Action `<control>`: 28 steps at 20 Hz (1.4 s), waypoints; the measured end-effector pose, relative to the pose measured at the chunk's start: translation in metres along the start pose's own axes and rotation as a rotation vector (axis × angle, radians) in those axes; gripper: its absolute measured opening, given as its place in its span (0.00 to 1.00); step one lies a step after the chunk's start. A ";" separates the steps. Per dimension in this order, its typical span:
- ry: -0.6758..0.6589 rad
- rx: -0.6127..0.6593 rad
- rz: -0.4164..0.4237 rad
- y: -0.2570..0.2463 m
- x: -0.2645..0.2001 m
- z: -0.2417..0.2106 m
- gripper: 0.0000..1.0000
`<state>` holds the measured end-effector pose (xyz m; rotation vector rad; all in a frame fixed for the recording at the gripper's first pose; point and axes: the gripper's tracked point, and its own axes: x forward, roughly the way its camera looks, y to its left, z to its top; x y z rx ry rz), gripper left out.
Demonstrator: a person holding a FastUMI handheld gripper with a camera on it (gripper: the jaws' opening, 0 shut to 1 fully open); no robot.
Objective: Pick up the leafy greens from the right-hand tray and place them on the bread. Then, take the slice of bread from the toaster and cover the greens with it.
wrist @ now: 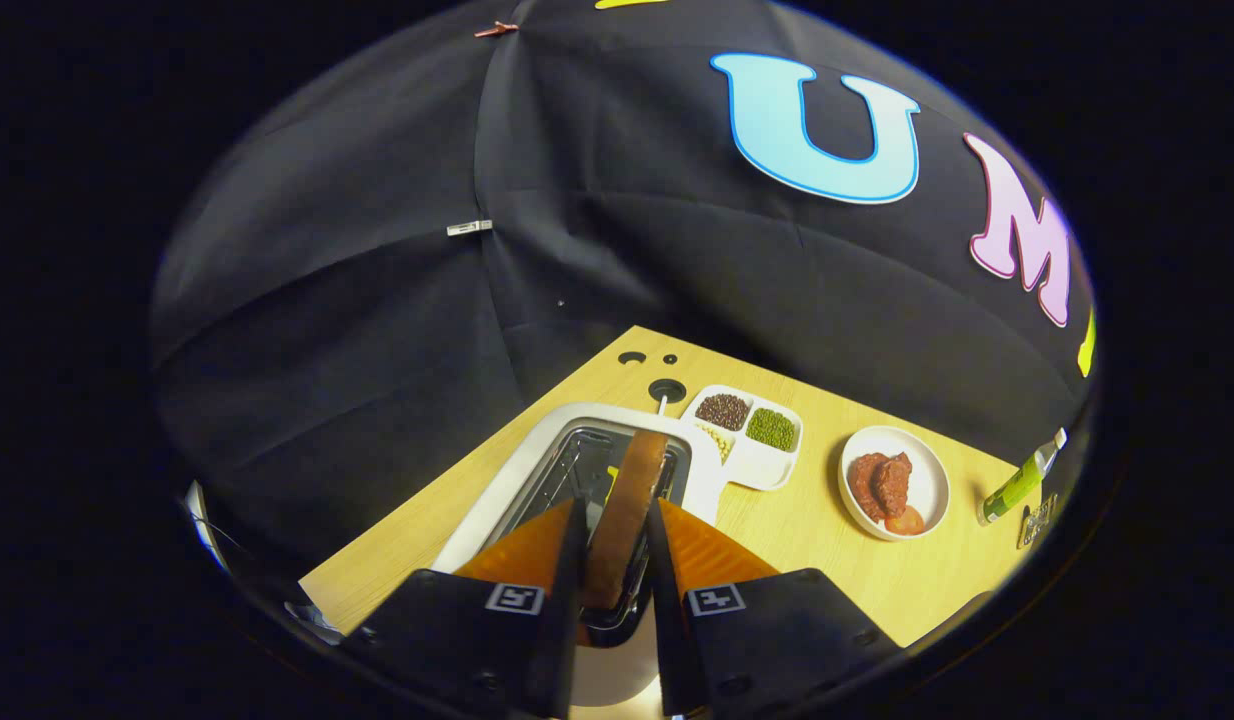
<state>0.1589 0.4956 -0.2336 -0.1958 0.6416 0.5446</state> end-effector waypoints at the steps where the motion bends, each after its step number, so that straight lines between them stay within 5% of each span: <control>1: 0.005 0.008 -0.002 0.000 0.000 0.001 0.27; 5: 0.012 0.034 0.024 0.003 -0.008 0.006 0.16; 18: -0.142 0.141 0.064 -0.052 -0.104 0.081 0.15; 23: -0.153 0.204 0.029 -0.106 -0.137 0.060 0.16; 28: -0.066 0.348 0.017 -0.144 -0.148 -0.014 0.16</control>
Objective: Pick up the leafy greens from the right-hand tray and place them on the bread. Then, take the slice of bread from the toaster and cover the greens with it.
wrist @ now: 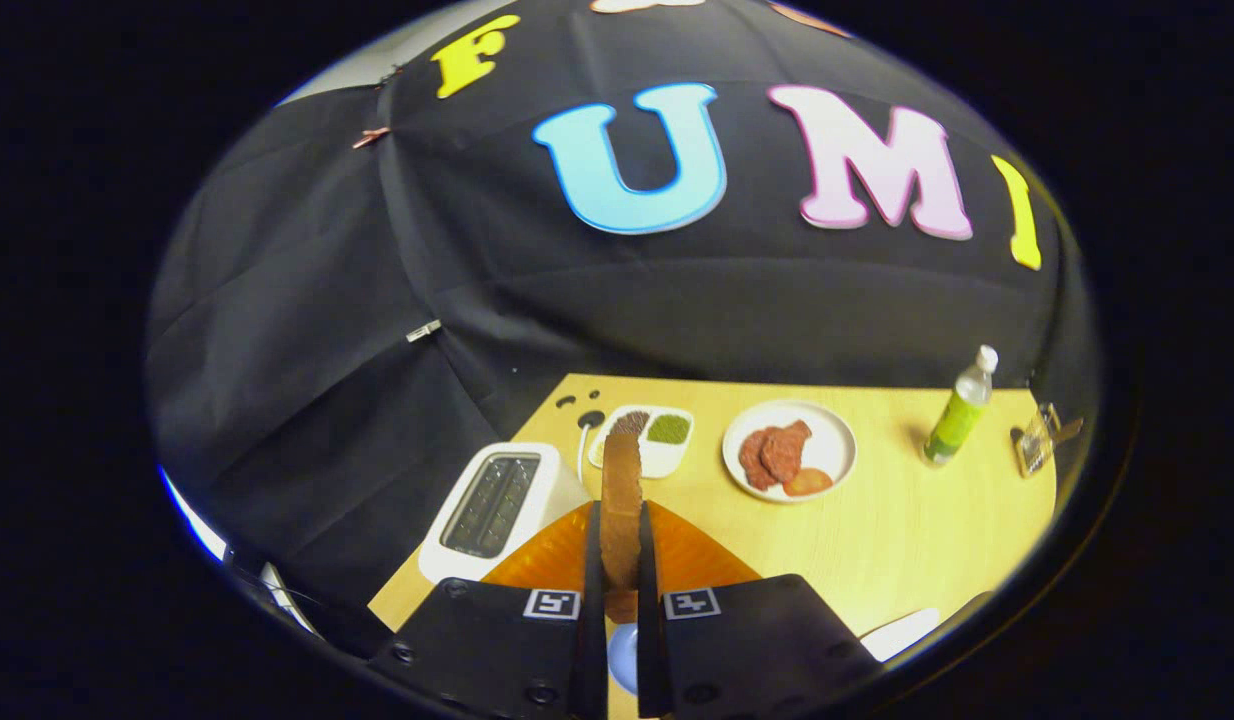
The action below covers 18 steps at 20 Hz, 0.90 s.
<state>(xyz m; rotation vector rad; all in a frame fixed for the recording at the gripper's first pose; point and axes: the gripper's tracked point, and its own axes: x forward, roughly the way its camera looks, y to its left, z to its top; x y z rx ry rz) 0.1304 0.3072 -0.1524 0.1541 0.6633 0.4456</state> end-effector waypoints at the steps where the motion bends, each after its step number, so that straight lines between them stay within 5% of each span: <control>1: 0.023 0.026 0.001 -0.007 -0.002 -0.013 0.16; 9: 0.132 0.158 0.058 -0.031 0.003 -0.105 0.15; 18: 0.151 0.246 0.007 -0.067 0.025 -0.141 0.16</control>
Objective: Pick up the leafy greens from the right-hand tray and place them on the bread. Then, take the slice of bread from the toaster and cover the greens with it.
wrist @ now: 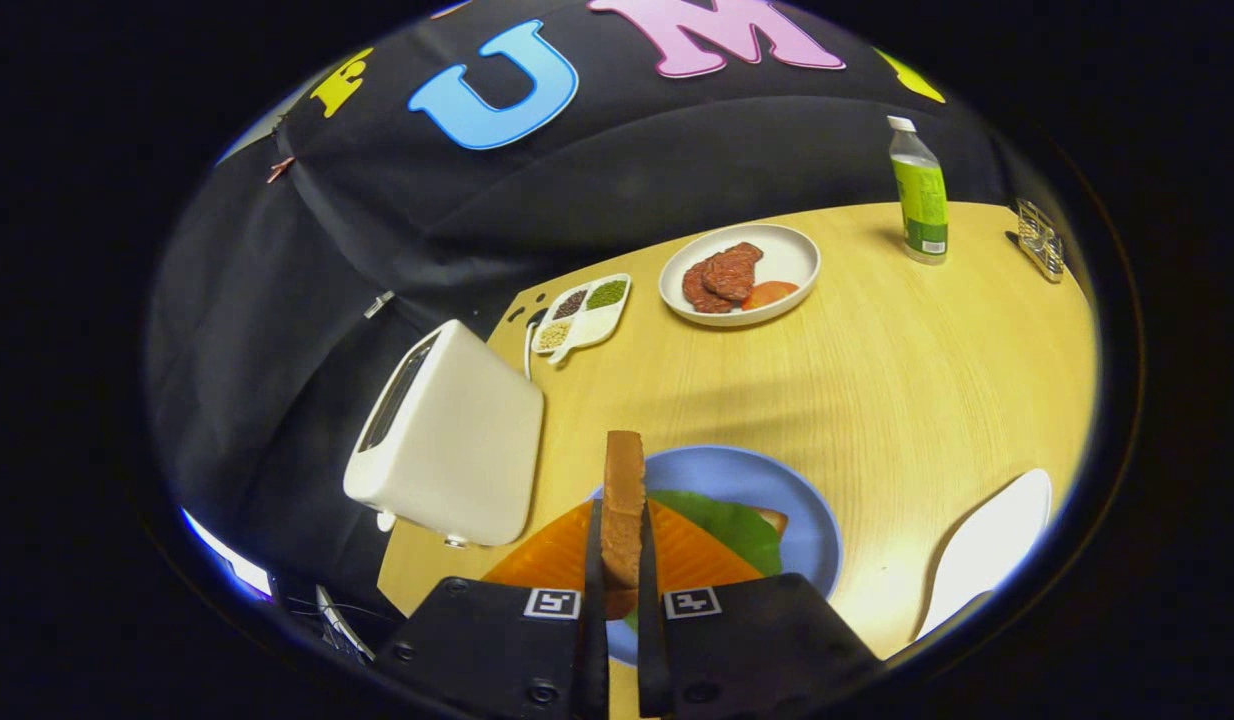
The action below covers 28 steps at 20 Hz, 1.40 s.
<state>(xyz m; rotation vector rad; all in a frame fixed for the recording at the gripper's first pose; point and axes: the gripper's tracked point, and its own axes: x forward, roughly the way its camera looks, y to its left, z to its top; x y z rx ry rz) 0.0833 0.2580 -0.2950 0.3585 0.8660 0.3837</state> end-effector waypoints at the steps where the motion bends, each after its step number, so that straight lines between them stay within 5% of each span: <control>1: 0.005 0.009 -0.005 -0.003 -0.001 -0.003 0.16; 8: 0.014 -0.042 -0.107 -0.033 -0.006 -0.008 0.32; 11: 0.026 -0.090 -0.140 -0.041 -0.010 -0.017 0.53; 16: 0.022 -0.137 -0.170 -0.051 -0.024 -0.020 0.68; 19: -0.008 -0.130 -0.179 -0.055 -0.039 -0.011 0.97; 28: -0.313 -0.292 -0.233 -0.049 -0.140 0.084 0.98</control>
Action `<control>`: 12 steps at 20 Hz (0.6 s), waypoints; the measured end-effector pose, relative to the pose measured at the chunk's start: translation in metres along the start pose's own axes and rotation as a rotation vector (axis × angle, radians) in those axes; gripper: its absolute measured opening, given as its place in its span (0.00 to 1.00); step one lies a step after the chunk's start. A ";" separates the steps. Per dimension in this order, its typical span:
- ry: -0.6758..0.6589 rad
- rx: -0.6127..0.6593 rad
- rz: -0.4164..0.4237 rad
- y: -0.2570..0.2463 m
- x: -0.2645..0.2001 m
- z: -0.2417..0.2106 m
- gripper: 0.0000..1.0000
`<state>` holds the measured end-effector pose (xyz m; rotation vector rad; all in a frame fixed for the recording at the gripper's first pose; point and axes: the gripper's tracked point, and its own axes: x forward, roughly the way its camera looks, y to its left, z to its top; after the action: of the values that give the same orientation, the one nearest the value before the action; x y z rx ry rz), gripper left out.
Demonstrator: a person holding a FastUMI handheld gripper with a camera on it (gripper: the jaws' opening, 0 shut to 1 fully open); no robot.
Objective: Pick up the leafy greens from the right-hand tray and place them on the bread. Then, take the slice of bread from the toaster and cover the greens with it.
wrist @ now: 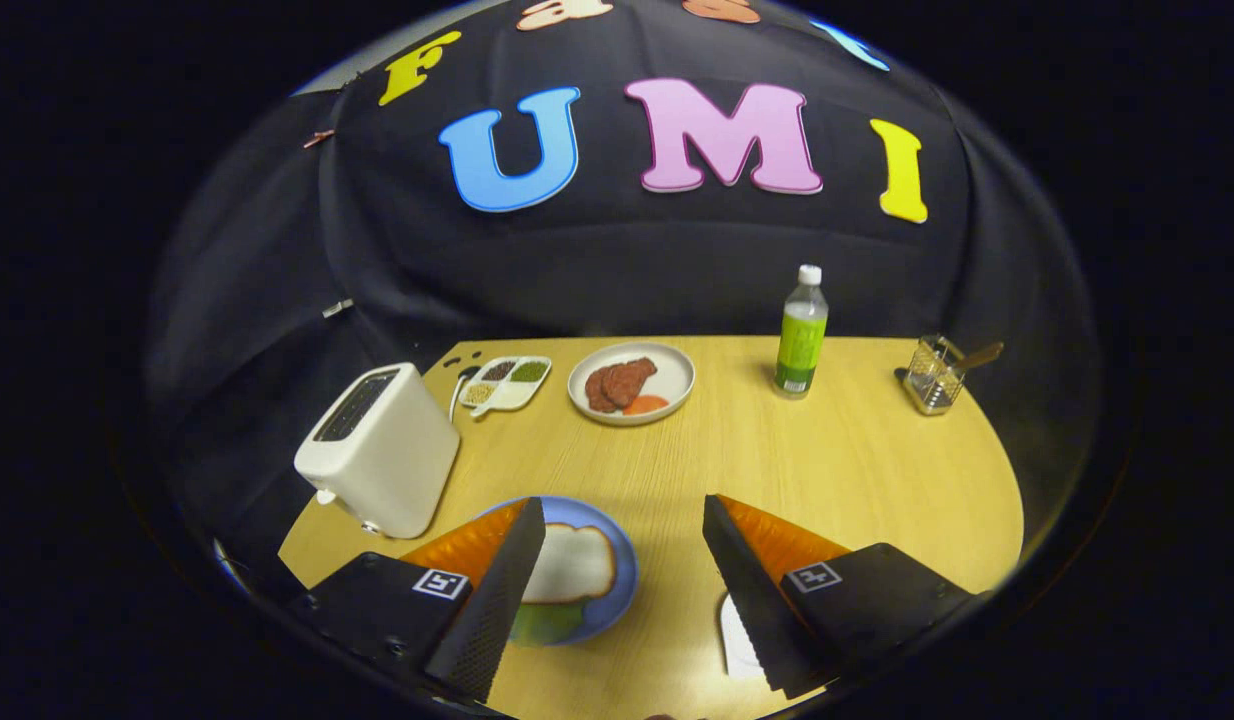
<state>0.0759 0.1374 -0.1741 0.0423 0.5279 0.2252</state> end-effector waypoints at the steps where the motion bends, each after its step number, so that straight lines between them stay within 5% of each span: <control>1: -0.033 -0.004 -0.004 -0.005 -0.011 0.011 0.99; 12: -0.435 -0.006 -0.172 -0.117 -0.133 0.138 0.98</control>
<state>0.0570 -0.0037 -0.0003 0.0383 0.0957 0.0455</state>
